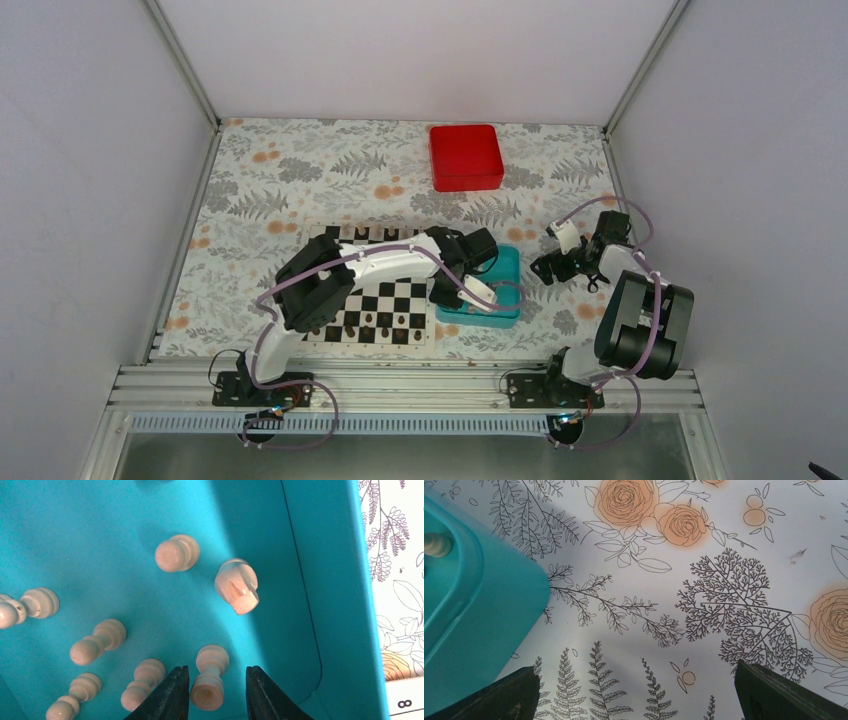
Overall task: Set up the chess pieces on the board
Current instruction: Pick up the chess piece from the storage box, then place the chess piece on the chessboard.
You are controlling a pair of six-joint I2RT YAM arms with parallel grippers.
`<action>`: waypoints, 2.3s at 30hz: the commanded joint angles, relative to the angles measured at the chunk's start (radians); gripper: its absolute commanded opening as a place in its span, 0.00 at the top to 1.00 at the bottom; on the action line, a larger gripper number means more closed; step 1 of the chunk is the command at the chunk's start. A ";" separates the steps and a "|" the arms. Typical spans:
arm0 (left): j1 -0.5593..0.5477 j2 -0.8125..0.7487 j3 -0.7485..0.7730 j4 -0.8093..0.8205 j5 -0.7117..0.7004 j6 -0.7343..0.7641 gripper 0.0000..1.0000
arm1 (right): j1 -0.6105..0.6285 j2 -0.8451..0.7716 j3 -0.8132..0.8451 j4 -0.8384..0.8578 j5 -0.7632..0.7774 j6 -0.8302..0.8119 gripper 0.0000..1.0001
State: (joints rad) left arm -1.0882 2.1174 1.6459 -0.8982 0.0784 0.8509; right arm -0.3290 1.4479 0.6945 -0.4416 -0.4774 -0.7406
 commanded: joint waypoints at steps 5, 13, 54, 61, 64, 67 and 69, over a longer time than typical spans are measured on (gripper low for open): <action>-0.008 0.005 0.032 -0.022 -0.005 0.015 0.77 | -0.008 0.013 -0.011 0.009 -0.020 -0.019 0.00; -0.007 -0.027 0.037 -0.024 -0.022 0.014 0.85 | -0.008 0.015 -0.012 0.008 -0.021 -0.019 0.00; 0.951 -0.465 -0.250 0.114 0.131 0.141 0.85 | -0.028 0.057 0.020 -0.032 -0.024 -0.034 0.00; 0.973 -0.381 -0.305 0.162 0.109 0.145 0.85 | -0.029 0.077 0.021 -0.033 -0.028 -0.039 0.00; 0.985 -0.350 -0.327 0.165 0.113 0.144 0.85 | -0.029 0.082 0.019 -0.034 -0.030 -0.042 0.00; 0.987 -0.328 -0.349 0.172 0.118 0.143 0.85 | -0.029 0.090 0.017 -0.029 -0.030 -0.042 0.00; 0.988 -0.314 -0.364 0.182 0.113 0.144 0.85 | -0.028 0.096 0.015 -0.027 -0.032 -0.043 0.00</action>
State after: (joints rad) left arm -0.1089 1.7805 1.3067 -0.7433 0.1696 0.9806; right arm -0.3439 1.5249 0.7006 -0.4698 -0.4885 -0.7662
